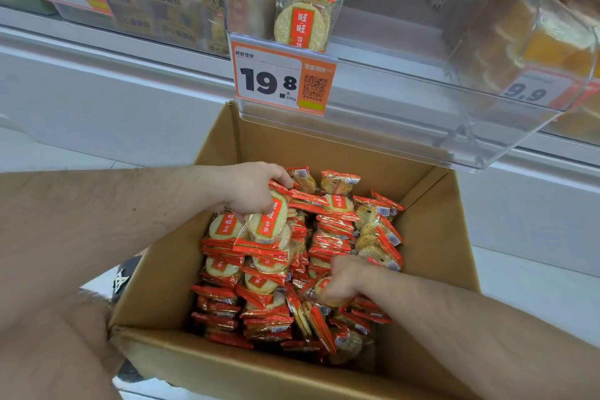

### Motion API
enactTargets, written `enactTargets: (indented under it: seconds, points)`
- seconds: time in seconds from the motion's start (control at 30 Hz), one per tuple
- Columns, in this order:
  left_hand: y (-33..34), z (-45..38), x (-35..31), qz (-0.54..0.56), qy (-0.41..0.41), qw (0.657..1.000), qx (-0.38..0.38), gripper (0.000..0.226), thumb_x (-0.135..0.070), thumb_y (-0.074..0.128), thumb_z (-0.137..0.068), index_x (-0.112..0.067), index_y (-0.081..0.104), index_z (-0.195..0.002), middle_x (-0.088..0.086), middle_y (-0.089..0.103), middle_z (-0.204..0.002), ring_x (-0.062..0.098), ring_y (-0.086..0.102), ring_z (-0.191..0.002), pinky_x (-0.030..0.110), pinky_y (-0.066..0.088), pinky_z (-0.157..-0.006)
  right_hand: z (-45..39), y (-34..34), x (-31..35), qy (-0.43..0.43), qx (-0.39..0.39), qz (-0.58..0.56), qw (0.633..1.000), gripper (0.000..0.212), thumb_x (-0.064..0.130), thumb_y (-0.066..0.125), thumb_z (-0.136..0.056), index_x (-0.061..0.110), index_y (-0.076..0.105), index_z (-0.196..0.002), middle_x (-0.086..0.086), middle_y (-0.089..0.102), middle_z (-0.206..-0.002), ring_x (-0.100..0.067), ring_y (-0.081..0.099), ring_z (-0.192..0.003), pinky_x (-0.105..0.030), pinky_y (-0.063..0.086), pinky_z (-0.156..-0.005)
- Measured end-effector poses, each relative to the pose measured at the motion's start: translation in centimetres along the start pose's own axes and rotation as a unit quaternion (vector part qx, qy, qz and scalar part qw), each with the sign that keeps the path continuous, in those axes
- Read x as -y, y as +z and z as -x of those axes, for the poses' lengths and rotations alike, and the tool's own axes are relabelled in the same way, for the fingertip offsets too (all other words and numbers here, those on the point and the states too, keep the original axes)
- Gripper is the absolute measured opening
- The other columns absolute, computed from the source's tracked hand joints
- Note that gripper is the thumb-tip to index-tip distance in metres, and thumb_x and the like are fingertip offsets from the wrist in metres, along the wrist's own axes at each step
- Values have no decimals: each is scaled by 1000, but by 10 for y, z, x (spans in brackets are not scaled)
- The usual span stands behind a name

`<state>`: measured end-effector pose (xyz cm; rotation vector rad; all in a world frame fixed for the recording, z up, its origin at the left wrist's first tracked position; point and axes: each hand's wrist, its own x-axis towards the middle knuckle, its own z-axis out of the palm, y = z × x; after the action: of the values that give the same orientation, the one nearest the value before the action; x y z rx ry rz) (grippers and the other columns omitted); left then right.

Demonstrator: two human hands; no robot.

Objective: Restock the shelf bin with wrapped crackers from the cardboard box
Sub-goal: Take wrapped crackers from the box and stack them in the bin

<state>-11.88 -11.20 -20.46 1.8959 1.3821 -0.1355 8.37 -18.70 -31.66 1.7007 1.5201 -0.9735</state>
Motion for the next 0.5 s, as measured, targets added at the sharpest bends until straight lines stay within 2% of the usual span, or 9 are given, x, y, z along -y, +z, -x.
enactTargets:
  seconds: [0.07,0.2,0.27,0.37,0.43,0.5]
  points:
    - [-2,3,-3,11,4,1000,5,49,-7,64,-88,-29,57,-131,-4,54,-133,-5,46,-55,2,41,-47,-6,10,-2,11,14,31,999,76,52,77,-72,14,50,-132,-2,57,-119,-24,58,-108,-34,51,-89]
    - [-2,10,-11,52,-17,998,25,45,-2,60,-89,-34,63,-121,-8,43,-136,4,51,-49,15,49,-49,1,4,-1,10,-30,83,996,70,49,76,-74,15,51,-131,0,59,-114,-21,58,-101,-33,53,-83]
    - [-3,13,-13,65,-18,997,26,44,-2,59,-89,-33,65,-120,-8,51,-127,4,50,-46,15,43,-43,15,-12,-2,17,-62,81,995,80,53,74,-73,14,46,-136,-1,59,-118,-23,59,-103,-33,55,-82]
    - [-2,17,-14,113,-28,993,18,34,-7,58,-91,-28,67,-116,1,64,-94,1,47,-39,16,38,-39,49,-37,-7,18,-112,-58,992,97,61,73,-68,17,30,-143,0,54,-113,-21,58,-98,-33,55,-80]
    - [-1,20,-18,147,-31,989,12,20,-22,57,-95,-29,69,-110,3,68,-97,4,60,-61,21,50,-50,82,-51,-8,-20,-153,-160,975,95,64,75,-67,21,32,-140,5,55,-114,-15,58,-99,-28,51,-76]
    - [-2,23,-23,215,-35,976,17,22,-37,52,-98,-28,70,-105,2,72,-102,14,67,-87,34,60,-75,116,-58,-7,-75,-202,-229,949,81,65,75,-67,28,36,-127,14,56,-103,-4,57,-89,-21,45,-64]
